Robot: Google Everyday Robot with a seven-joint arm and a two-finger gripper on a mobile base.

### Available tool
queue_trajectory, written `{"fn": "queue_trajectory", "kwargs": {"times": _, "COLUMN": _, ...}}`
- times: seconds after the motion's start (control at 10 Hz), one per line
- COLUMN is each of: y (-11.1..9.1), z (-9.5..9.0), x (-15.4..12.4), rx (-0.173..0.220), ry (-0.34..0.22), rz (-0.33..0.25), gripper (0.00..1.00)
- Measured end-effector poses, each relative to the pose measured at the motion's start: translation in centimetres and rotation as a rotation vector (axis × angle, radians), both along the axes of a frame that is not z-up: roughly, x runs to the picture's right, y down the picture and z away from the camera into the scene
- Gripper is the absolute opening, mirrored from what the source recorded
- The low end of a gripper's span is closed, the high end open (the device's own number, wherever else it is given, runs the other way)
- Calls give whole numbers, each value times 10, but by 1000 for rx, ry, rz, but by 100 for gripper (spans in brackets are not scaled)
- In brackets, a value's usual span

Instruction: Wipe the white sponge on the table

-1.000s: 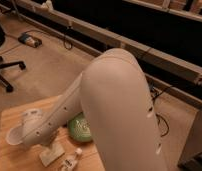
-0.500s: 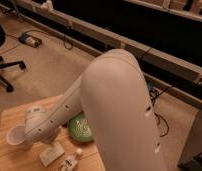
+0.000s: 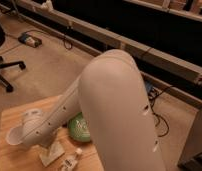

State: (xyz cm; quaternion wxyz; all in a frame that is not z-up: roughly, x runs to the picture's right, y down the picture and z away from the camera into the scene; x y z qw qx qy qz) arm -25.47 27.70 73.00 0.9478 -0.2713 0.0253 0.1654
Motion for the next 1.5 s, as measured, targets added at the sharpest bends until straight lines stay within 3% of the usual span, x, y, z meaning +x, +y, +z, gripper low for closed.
{"fn": "queue_trajectory", "kwargs": {"times": 0.3, "y": 29, "z": -19, "x": -33, "rx": -31, "ry": -46, "rz": -82, "gripper": 80}}
{"fn": "queue_trajectory", "kwargs": {"times": 0.7, "y": 64, "z": -12, "x": -37, "rx": -98, "ry": -40, "rz": -119, "gripper": 80}}
{"fn": "queue_trajectory", "kwargs": {"times": 0.9, "y": 66, "z": -11, "x": -31, "rx": -110, "ry": -4, "rz": -109, "gripper": 80}}
{"fn": "queue_trajectory", "kwargs": {"times": 1.5, "y": 47, "z": -8, "x": 1, "rx": -91, "ry": 101, "rz": -70, "gripper": 80}}
